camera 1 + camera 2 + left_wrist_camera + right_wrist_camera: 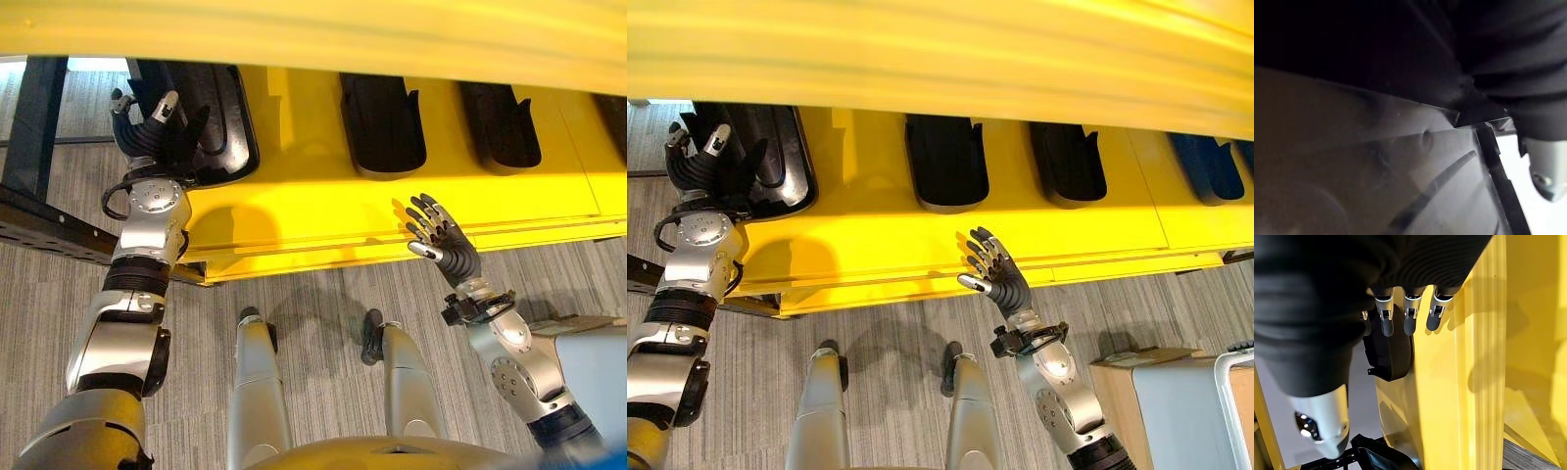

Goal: Move parts from the plastic box to the shelf.

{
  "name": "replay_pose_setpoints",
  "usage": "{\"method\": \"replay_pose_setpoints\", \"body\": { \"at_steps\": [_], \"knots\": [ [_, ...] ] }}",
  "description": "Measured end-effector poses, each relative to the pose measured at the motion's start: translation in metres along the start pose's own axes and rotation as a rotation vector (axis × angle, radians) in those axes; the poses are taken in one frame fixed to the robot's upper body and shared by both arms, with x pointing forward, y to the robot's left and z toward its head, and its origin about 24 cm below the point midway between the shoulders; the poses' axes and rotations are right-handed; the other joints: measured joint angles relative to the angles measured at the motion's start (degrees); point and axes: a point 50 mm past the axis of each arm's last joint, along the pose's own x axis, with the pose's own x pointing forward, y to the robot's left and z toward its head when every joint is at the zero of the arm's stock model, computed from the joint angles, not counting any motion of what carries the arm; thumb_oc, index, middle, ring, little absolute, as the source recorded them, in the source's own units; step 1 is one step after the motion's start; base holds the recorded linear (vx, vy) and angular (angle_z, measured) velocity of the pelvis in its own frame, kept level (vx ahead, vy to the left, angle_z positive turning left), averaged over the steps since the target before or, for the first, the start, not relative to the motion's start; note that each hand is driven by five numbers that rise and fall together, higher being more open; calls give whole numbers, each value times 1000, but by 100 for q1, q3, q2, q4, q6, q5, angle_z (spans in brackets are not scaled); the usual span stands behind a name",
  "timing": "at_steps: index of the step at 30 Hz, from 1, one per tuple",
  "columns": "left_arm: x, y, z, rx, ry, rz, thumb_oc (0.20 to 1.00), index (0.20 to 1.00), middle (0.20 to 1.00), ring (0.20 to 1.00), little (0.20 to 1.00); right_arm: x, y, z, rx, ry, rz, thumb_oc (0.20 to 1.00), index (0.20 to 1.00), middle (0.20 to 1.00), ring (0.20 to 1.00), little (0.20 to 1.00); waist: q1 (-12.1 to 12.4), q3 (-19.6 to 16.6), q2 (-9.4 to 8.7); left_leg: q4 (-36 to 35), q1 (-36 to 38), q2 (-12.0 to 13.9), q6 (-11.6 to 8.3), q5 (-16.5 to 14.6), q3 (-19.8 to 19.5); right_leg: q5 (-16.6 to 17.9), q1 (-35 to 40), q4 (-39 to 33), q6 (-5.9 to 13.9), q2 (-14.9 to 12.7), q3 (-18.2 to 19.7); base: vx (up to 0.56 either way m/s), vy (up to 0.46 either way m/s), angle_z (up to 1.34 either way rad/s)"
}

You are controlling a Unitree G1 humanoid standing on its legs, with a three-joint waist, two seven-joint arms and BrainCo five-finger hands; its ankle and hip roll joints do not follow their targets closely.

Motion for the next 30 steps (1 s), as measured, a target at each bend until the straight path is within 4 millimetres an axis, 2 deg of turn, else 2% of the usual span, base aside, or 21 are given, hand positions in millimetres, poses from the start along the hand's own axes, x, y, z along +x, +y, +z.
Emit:
{"method": "replay_pose_setpoints", "body": {
  "at_steps": [13,19,25,30],
  "knots": [
    [2,5,7,253,-90,-43,1000,1000,1000,1000,1000,1,-3,3,-7,-13,1,1000,1000,1000,1000,1000,0,5,2,34,-56,9,-2,0,31,-2,-122,83,2,2,63,0,0,0],
    [6,12,21,374,-183,-62,1000,1000,1000,1000,1000,1,-5,5,-11,-19,2,1000,1000,1000,1000,1000,-9,15,7,58,-84,24,-8,-6,60,-13,-206,147,18,8,129,-9,2,-3],
    [5,14,17,367,-168,-61,1000,1000,1000,1000,1000,1,-9,8,-17,-31,-13,1000,1000,1000,1000,1000,2,19,12,108,-127,31,-4,-26,51,-18,-235,165,24,16,129,0,0,0],
    [2,20,20,200,-149,-30,1000,1000,1000,1000,1000,1,-9,9,-18,-36,-14,1000,1000,1000,1000,1000,23,24,18,107,-146,29,-4,-27,52,-25,-254,178,24,17,128,0,0,0]
  ]
}}
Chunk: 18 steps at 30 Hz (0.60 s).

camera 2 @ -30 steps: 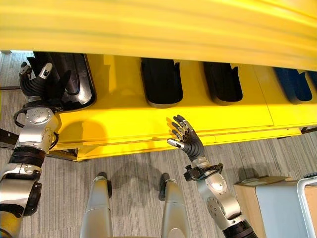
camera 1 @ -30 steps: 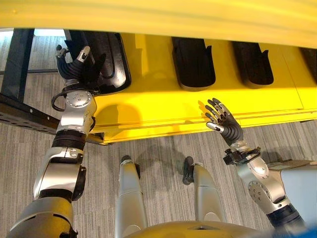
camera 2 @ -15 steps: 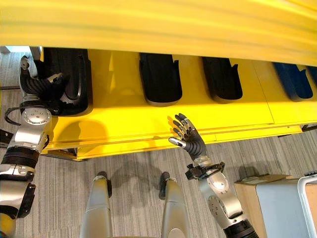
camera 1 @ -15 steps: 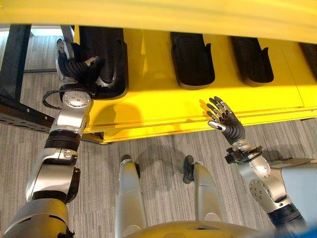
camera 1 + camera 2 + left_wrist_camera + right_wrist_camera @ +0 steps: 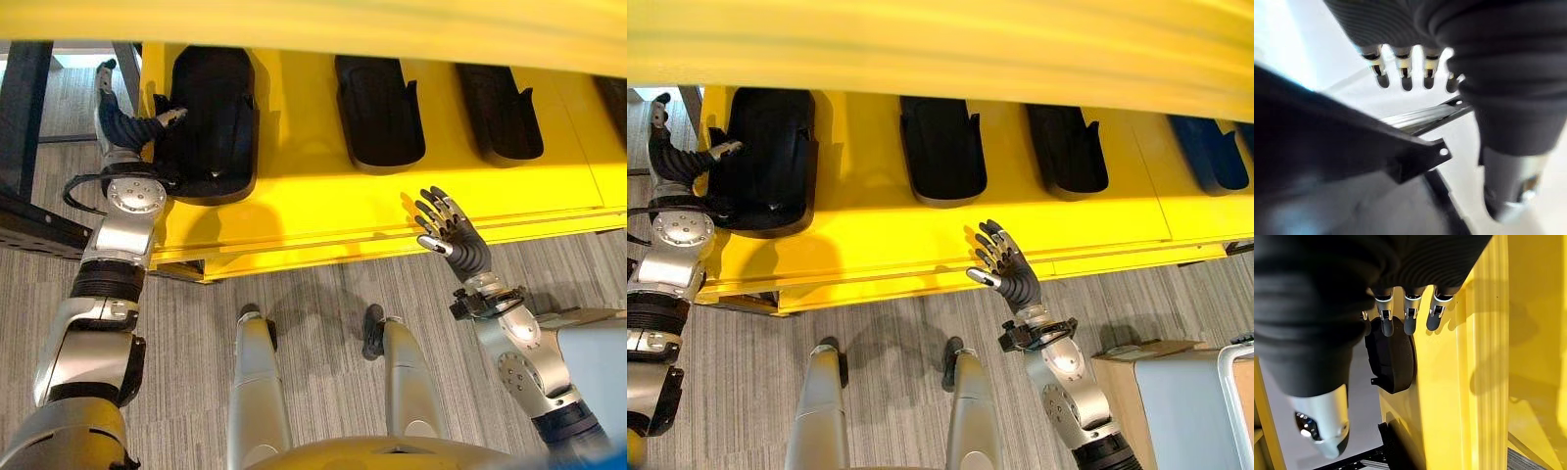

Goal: Move parts from the plastic box to the shelf.

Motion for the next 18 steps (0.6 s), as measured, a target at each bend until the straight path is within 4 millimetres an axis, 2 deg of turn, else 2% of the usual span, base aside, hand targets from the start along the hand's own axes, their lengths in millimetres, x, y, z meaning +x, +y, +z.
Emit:
{"method": "replay_pose_setpoints", "body": {
  "at_steps": [8,11,15,18],
  "knots": [
    [-18,2,-1,-197,-3,14,1000,1000,1000,1000,1000,1,-2,1,-3,-6,-26,1000,1000,1000,1000,1000,74,81,54,-19,115,-10,-2,-2,-4,-44,85,59,-12,-10,2,-12,2,0],
    [-29,-2,13,-335,-61,15,1000,1000,1000,1000,1000,1,-3,1,-5,-6,-37,1000,1000,1000,1000,1000,158,102,58,-100,154,-34,-12,31,-13,-61,97,68,-16,-30,-1,-32,5,5],
    [-35,-8,18,-483,-55,36,1000,1000,1000,1000,1000,8,-1,8,-12,-37,-37,1000,1000,1000,1000,1000,209,131,58,-178,325,-48,-25,67,-13,-73,250,56,-24,-30,-11,-25,-1,4],
    [-37,-10,21,-525,-58,32,1000,1000,1000,1000,1000,13,0,13,-19,-56,-35,1000,1000,1000,1000,1000,205,131,58,-205,380,-40,-26,68,-11,-84,285,57,-32,-29,-12,0,0,0]
  ]
}}
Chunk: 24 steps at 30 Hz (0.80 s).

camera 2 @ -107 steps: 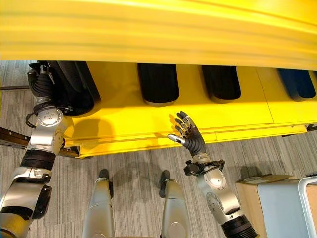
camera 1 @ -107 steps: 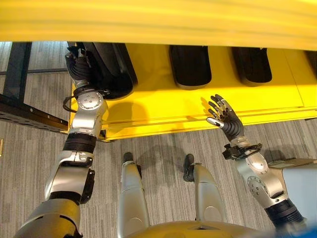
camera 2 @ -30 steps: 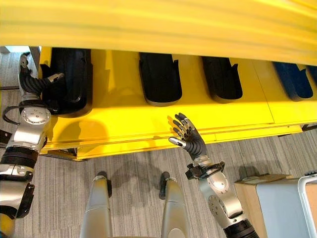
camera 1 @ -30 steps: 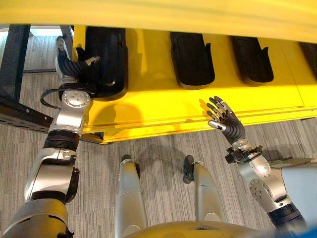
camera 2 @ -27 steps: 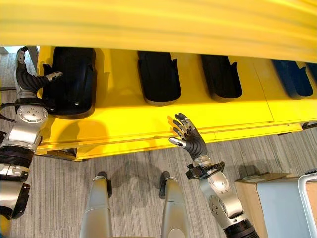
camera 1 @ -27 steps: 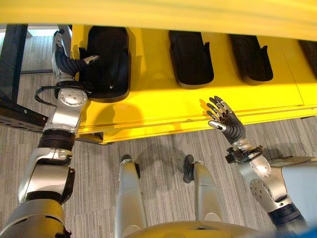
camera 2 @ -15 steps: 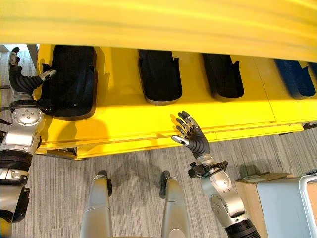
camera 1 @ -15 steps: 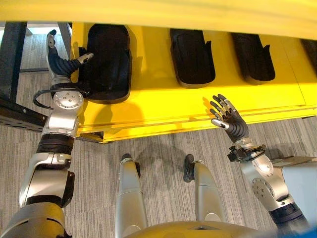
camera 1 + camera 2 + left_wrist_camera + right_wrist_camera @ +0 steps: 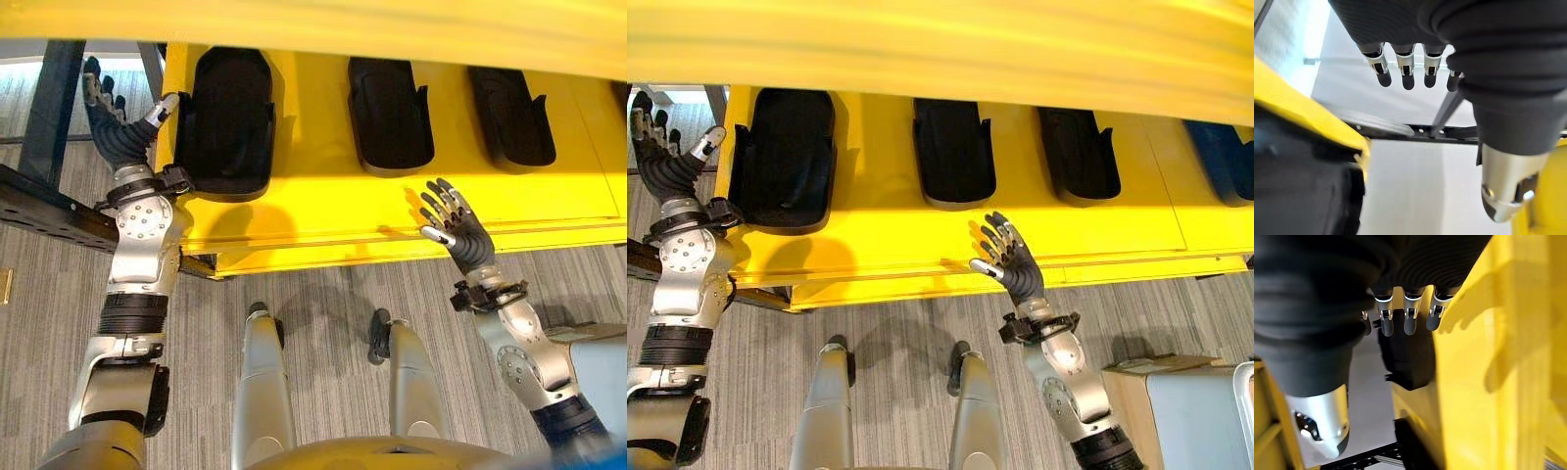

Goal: Move parts from the plastic box to the shelf.

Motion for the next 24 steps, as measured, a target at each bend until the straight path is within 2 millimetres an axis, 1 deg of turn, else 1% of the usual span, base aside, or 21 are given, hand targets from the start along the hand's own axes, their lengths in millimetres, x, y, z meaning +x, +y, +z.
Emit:
{"method": "replay_pose_setpoints", "body": {
  "at_steps": [4,6,9,13,15,17,18,19,20,24],
  "knots": [
    [-4,-1,-1,-9,-2,-14,1000,1000,1000,1000,1000,0,0,0,-6,-1,-3,1000,1000,1000,1000,1000,-24,37,9,-42,154,11,-2,0,16,-6,135,-23,-4,10,1,0,0,0],
    [-4,-2,2,-17,-11,-20,1000,1000,1000,1000,1000,1,0,0,-6,-1,-3,1000,1000,1000,1000,1000,-9,141,-3,-98,307,12,-10,5,14,-5,274,-67,-4,10,0,0,0,0],
    [-7,-2,4,-38,-17,-27,1000,1000,1000,1000,1000,0,0,0,-6,0,-3,1000,1000,1000,1000,1000,10,145,1,-158,367,16,-10,15,15,-3,327,-105,-5,16,0,0,0,0],
    [-22,1,-1,-37,5,-81,1000,1000,1000,1000,1000,-1,0,-1,-6,3,-5,1000,1000,1000,1000,1000,62,176,17,-292,573,18,-22,27,53,-4,514,-206,-5,14,-12,0,0,0],
    [-24,2,-3,-37,15,-81,1000,1000,1000,1000,1000,0,0,0,-7,2,-4,1000,1000,1000,1000,1000,71,204,40,-305,609,20,-22,27,50,-9,561,-219,-3,14,-30,5,-10,2],
    [-32,6,-6,-29,28,-99,1000,1000,1000,1000,1000,0,0,0,-7,2,-2,1000,1000,1000,1000,1000,93,270,50,-349,669,24,-33,34,42,-11,614,-246,-5,12,-49,0,0,0],
    [-36,8,-7,-27,37,-111,1000,1000,1000,1000,1000,-1,-1,-1,-7,4,-5,1000,1000,1000,1000,1000,114,308,54,-378,701,23,-39,46,49,-11,648,-261,-6,14,-56,0,0,0],
    [-48,14,-9,-19,52,-133,1000,1000,1000,1000,1000,-2,-2,-1,-8,4,-9,1000,1000,1000,1000,1000,103,337,75,-398,737,39,-42,47,41,-11,710,-298,-7,19,-97,-1,-16,7],
    [-52,14,-10,-20,59,-146,1000,1000,1000,1000,1000,-4,-6,0,-10,4,-25,1000,1000,1000,1000,1000,106,360,97,-398,740,37,-42,47,16,-16,734,-302,-14,19,-122,1,-14,6],
    [-58,18,-14,-22,86,-163,1000,1000,1000,1000,1000,-5,-8,0,-12,2,-32,1000,1000,1000,1000,1000,137,420,113,-408,793,38,-45,49,7,-17,789,-310,-16,23,-130,0,-5,1]
  ]
}}
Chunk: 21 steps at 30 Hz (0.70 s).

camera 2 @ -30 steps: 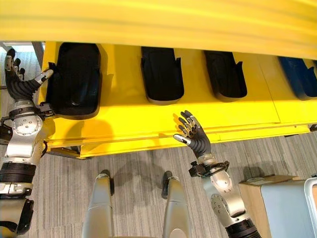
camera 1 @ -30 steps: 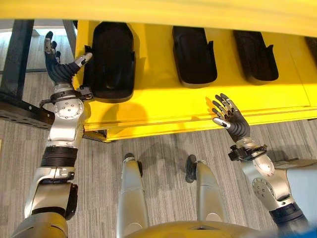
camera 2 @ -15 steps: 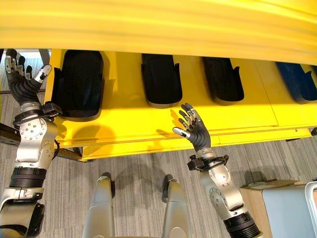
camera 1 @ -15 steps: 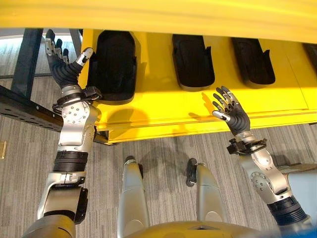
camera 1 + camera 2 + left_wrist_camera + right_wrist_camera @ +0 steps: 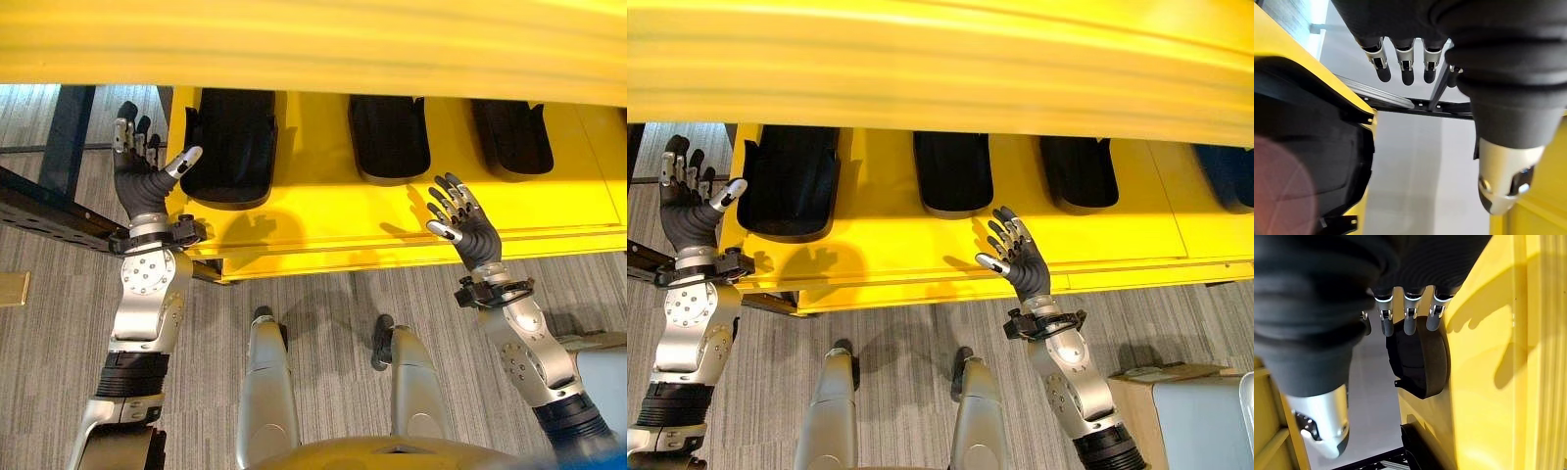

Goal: Move parts from the plastic box to the shelf.

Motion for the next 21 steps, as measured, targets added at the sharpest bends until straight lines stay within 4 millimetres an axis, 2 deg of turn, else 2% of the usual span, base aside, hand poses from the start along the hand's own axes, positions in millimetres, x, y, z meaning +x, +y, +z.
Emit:
{"method": "replay_pose_setpoints", "body": {
  "at_steps": [7,11,16,21],
  "knots": [
    [-17,-5,-19,-57,101,-37,1000,1000,1000,1000,1000,-4,-2,-3,2,15,-11,1000,1000,1000,1000,1000,-10,101,48,-12,26,1,0,13,-15,1,22,1,-2,1,-7,0,0,0],
    [-22,-14,-27,-112,142,-62,1000,1000,1000,1000,1000,-8,-3,-6,4,24,-21,1000,1000,1000,1000,1000,-5,107,43,-26,26,0,-5,21,-20,1,23,-2,-2,1,-16,0,0,0],
    [-26,-14,-40,-104,208,-55,1000,1000,1000,1000,1000,-8,-4,-5,4,20,-29,1000,1000,1000,1000,1000,-25,205,28,-28,29,0,-9,30,-21,4,24,3,-4,3,-16,0,0,0],
    [-26,-12,-40,-112,211,-36,1000,1000,1000,1000,1000,-8,-4,-5,4,20,-32,1000,1000,1000,1000,1000,-9,245,20,-35,24,2,-8,35,-30,4,21,2,-5,7,-21,0,0,0]
  ]
}}
